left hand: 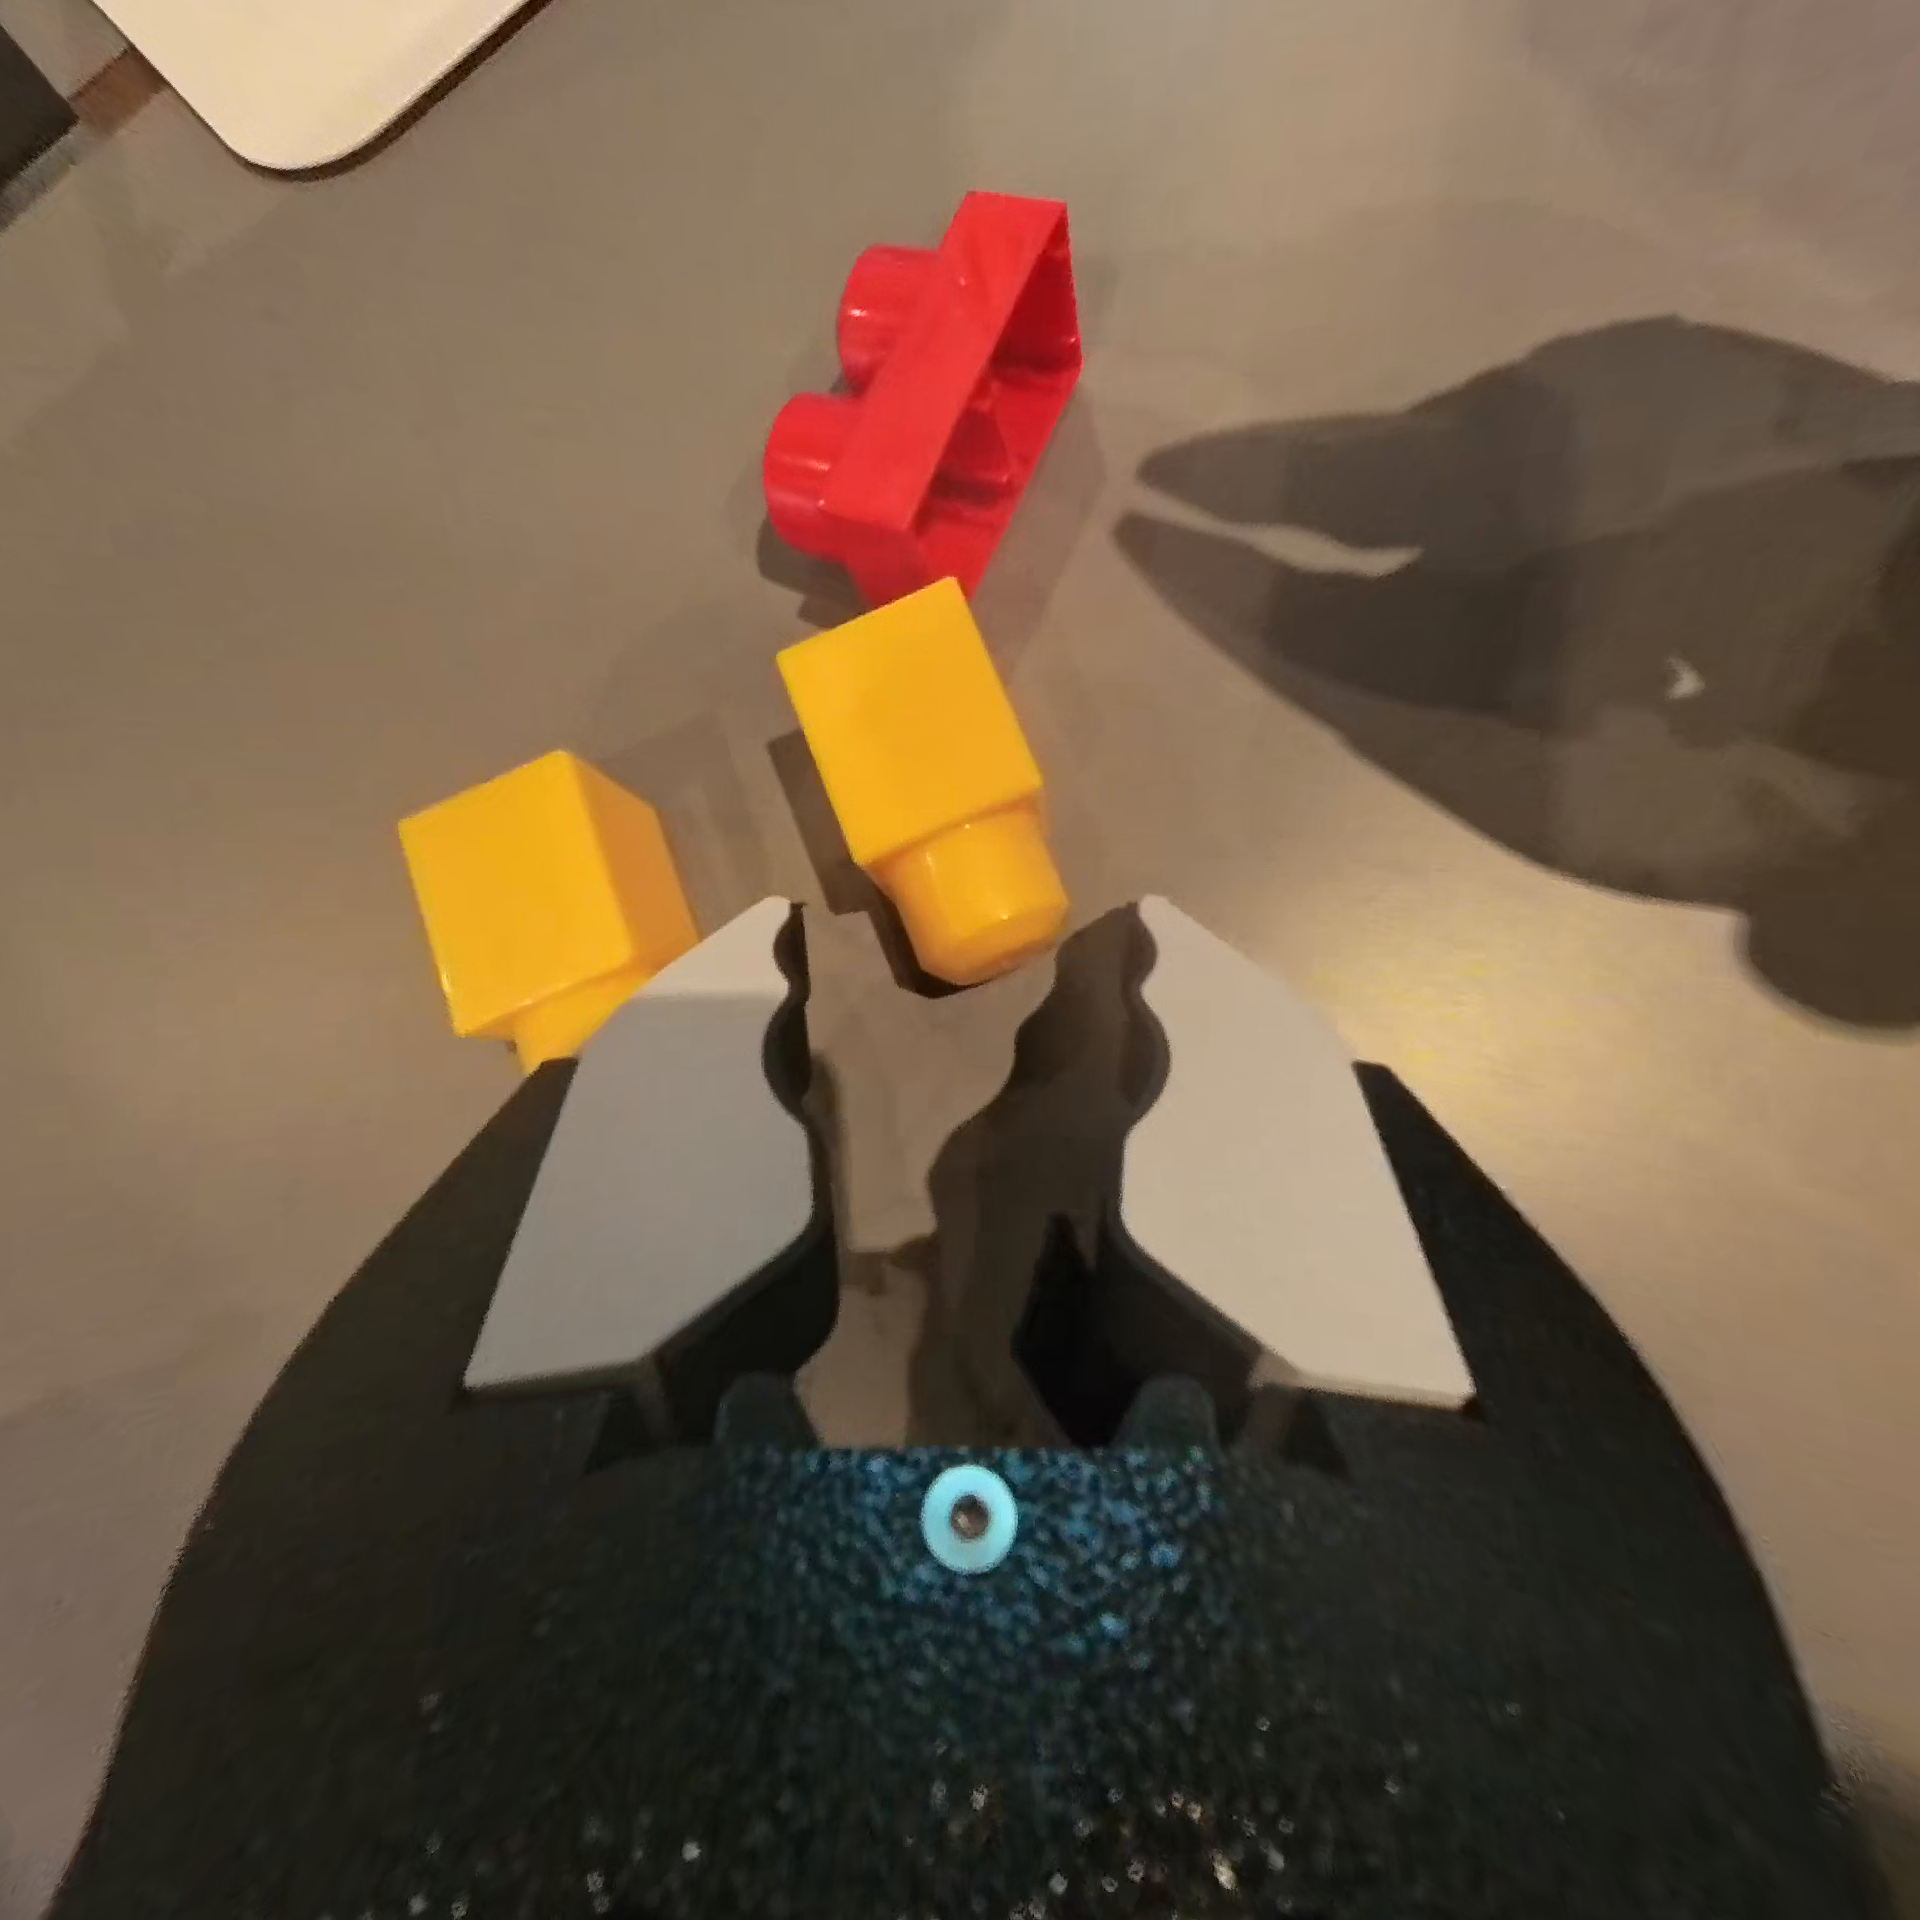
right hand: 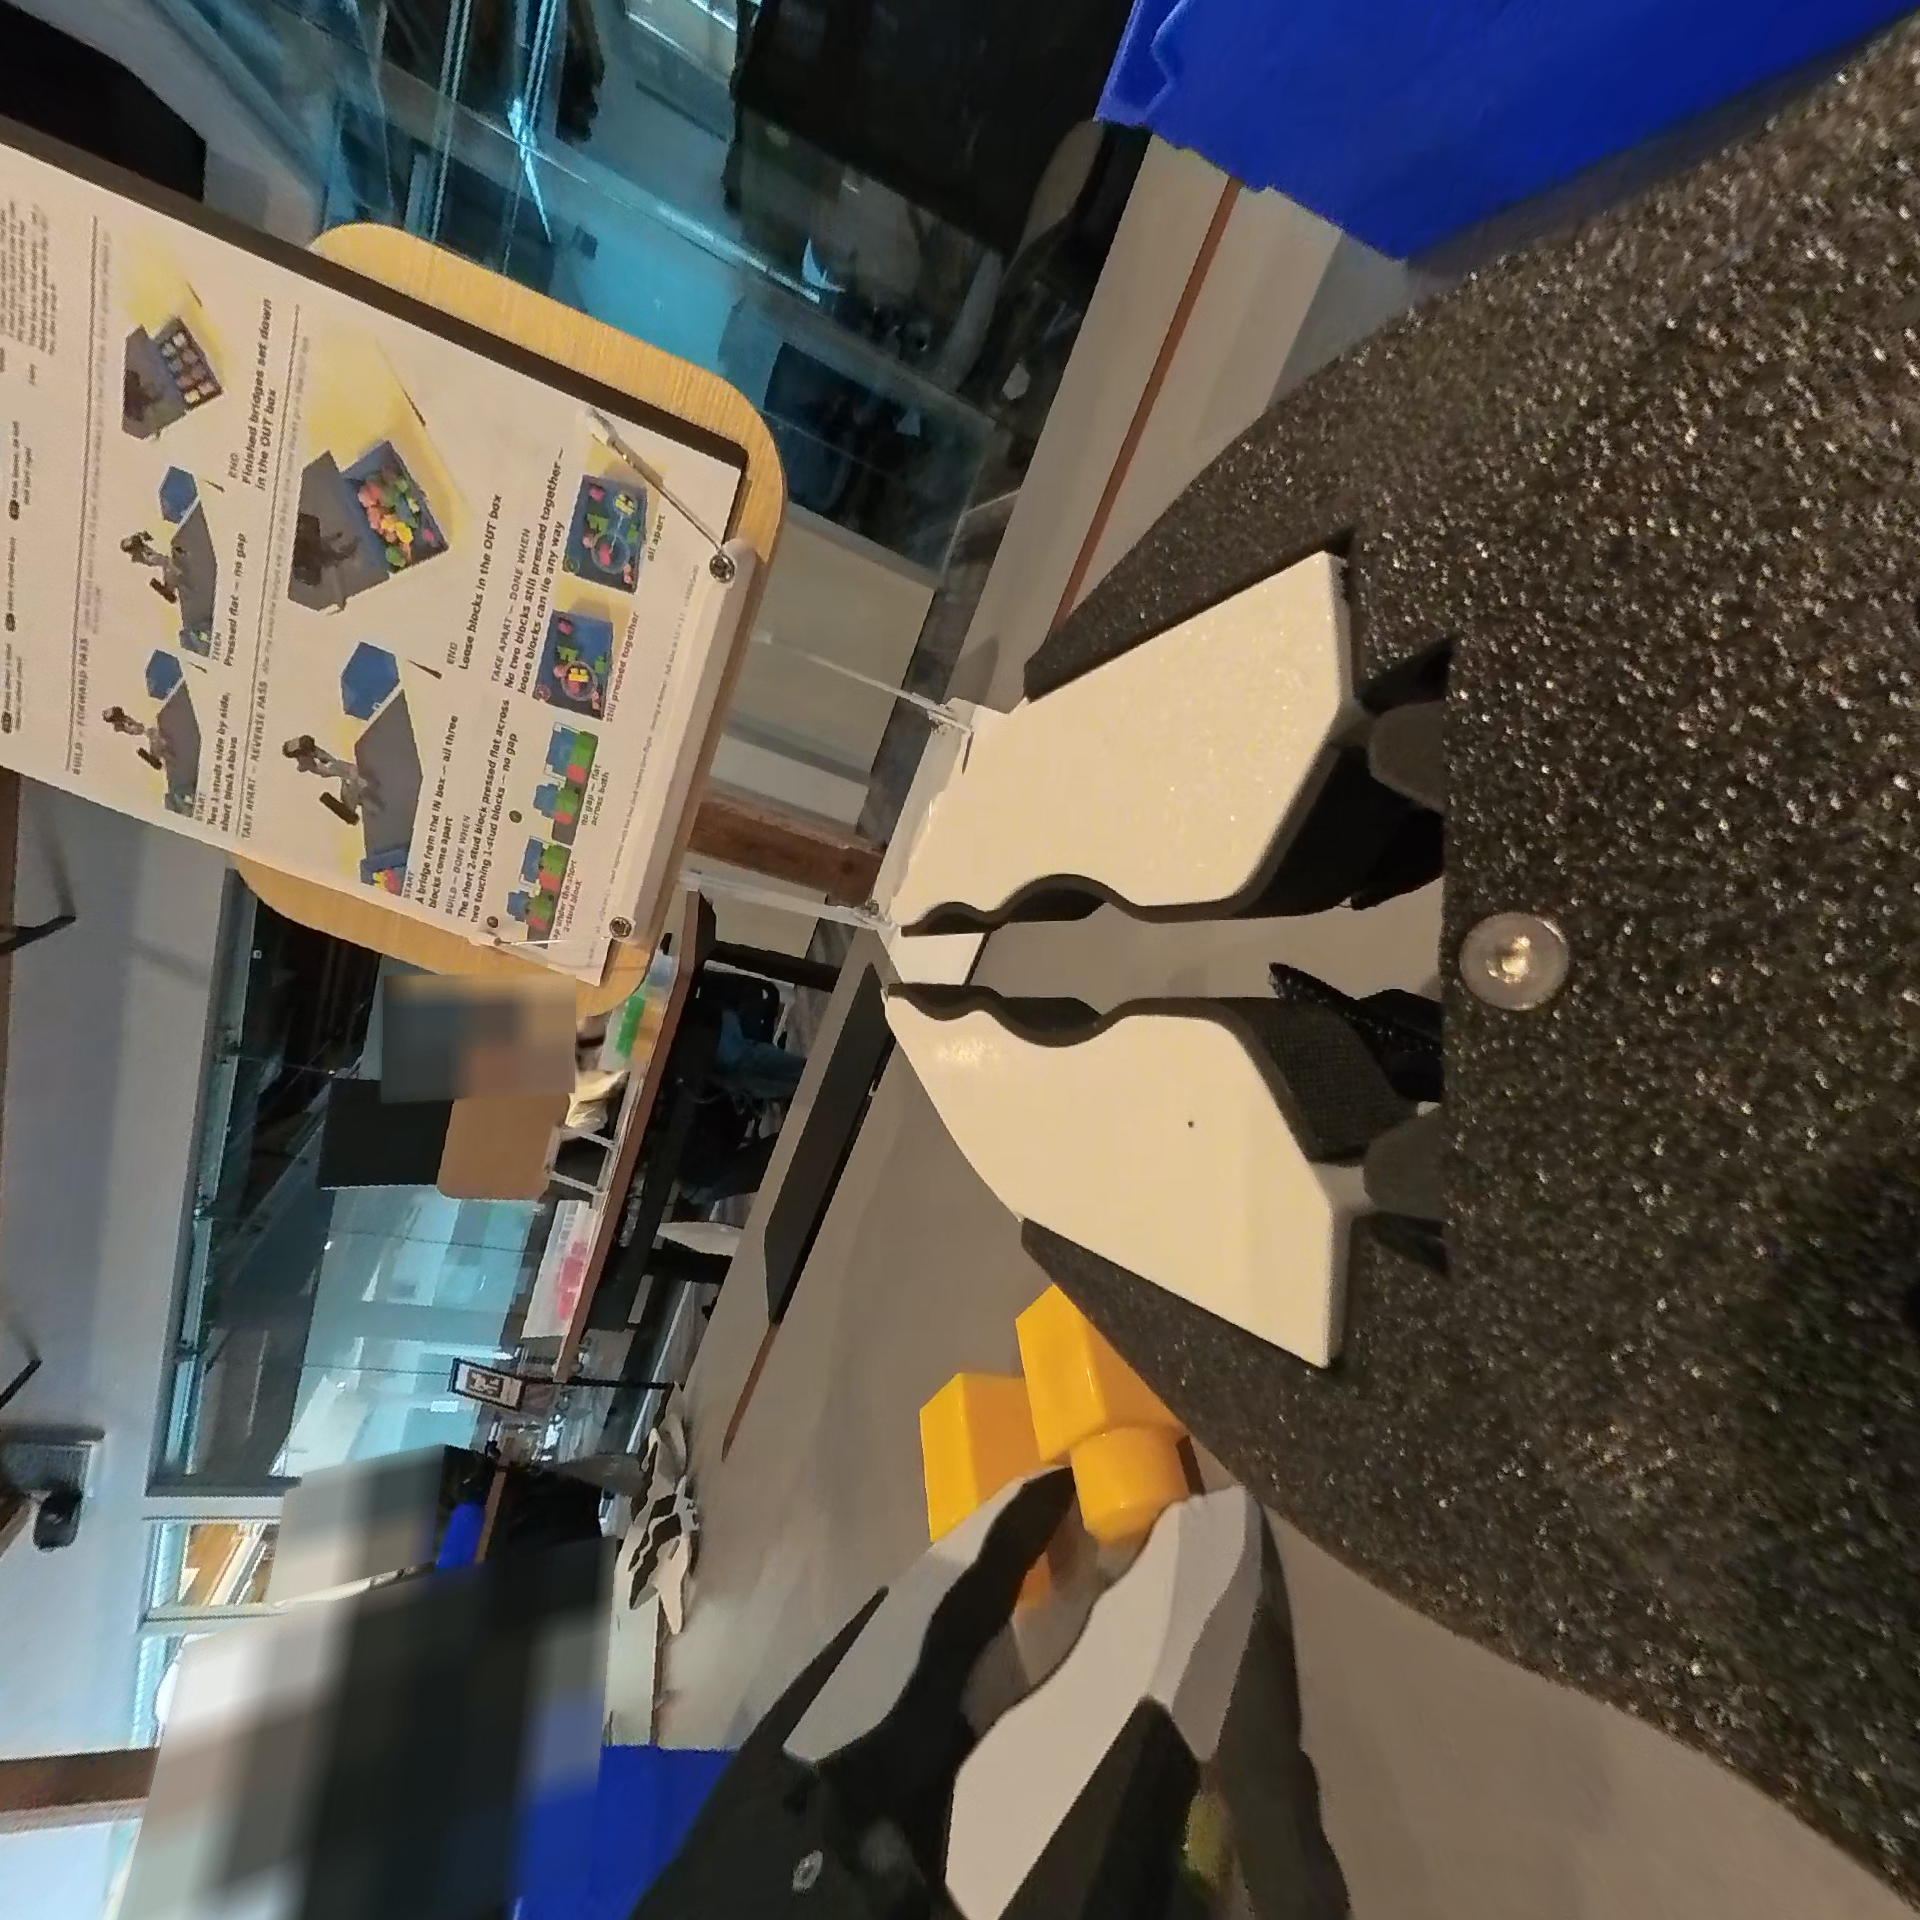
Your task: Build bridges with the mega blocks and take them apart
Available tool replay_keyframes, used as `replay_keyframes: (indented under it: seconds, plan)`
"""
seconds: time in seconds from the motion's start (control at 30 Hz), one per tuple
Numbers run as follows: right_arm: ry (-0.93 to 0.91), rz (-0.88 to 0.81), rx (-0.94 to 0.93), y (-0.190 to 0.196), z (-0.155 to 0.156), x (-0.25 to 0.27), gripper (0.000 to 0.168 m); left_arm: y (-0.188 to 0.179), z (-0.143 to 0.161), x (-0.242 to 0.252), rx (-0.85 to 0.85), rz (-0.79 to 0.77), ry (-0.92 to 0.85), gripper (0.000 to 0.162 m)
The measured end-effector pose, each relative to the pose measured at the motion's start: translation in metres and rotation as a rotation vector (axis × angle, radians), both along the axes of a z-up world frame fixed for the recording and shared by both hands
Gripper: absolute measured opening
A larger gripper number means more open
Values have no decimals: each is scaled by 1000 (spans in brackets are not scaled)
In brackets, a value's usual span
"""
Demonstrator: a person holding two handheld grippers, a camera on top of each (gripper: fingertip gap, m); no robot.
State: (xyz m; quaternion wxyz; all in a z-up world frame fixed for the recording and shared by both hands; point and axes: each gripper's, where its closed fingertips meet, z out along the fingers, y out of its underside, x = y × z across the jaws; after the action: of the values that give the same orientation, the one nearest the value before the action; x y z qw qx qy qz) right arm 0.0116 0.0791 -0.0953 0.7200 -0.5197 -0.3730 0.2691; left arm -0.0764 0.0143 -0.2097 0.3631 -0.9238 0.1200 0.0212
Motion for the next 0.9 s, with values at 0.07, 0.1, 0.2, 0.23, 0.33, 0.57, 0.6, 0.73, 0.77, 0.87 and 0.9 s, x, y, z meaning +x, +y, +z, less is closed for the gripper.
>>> replay_keyframes:
  seconds: [0.07, 0.1, 0.2, 0.23, 0.33, 0.57, 0.6, 0.73, 0.77, 0.87, 0.9]
  plan:
    - [0, 12, -2, -1, 0, -1, 9, 1, 0, 0, 4, -7, 2, 49]
    - [-2, 19, -2, -2, 0, -2, 9, 2, 0, 0, 4, -12, 5, 44]
    - [-13, 89, -1, -10, -1, -8, 13, 3, 0, 1, 5, -57, 43, 30]
    - [-34, 143, 6, -15, -2, -12, 13, 2, 0, 1, 0, -84, 68, 30]
    - [-228, 394, 79, -41, -14, -29, 17, -4, 2, 1, -52, -201, 144, 30]
    - [-721, 784, 48, -76, -61, -42, 52, -31, 12, 18, -226, -615, 276, 30]
    - [-796, 811, 53, -79, -68, -43, 57, -34, 14, 20, -252, -662, 297, 30]
    - [-932, 914, 68, -92, -85, -47, 48, -41, 22, 26, -338, -758, 304, 30]
    - [-935, 914, 77, -92, -87, -48, 42, -42, 25, 27, -343, -772, 294, 30]
    - [-865, 896, 30, -90, -84, -51, 35, -40, 32, 25, -313, -739, 253, 30]
    - [-828, 895, -3, -89, -82, -51, 35, -37, 34, 23, -274, -708, 238, 34]
